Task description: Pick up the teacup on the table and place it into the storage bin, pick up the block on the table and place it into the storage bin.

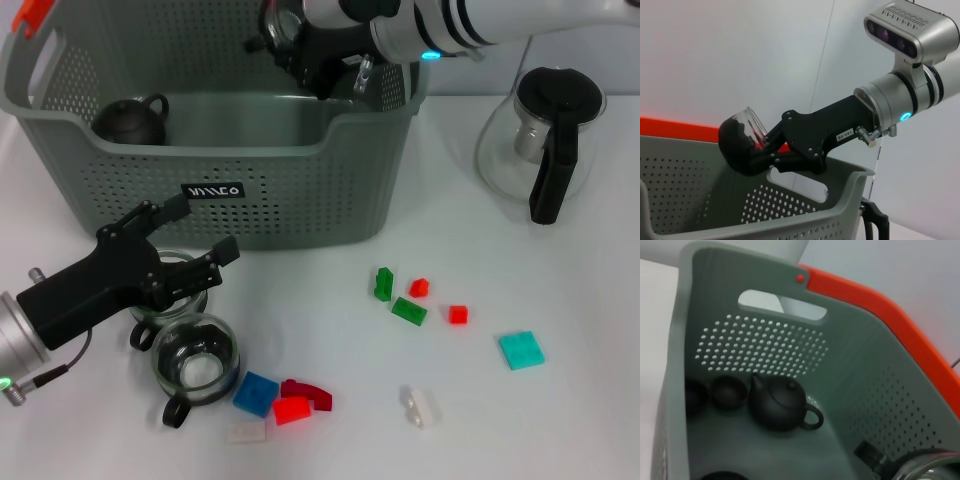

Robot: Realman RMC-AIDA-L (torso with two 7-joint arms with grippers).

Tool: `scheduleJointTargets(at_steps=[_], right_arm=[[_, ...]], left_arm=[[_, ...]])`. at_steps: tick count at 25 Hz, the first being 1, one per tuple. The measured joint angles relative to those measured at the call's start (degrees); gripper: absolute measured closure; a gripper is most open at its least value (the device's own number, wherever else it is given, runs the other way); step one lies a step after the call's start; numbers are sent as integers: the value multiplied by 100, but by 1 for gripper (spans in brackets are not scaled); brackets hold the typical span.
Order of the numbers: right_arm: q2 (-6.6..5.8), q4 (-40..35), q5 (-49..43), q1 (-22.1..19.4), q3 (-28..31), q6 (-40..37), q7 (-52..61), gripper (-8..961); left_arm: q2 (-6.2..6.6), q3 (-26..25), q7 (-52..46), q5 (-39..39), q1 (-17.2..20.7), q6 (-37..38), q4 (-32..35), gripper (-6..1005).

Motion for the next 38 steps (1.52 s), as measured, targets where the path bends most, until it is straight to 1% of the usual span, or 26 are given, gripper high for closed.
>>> scheduleJointTargets(at_steps=[18,38], right_arm=[[21,288,10,-65,-5,276,-22,814],[30,355,9,-130,-120,367,18,794]], left_arm=[[-3,3,14,30,1,-36,-33,51],[-3,18,15,36,1,-38,-54,51]])
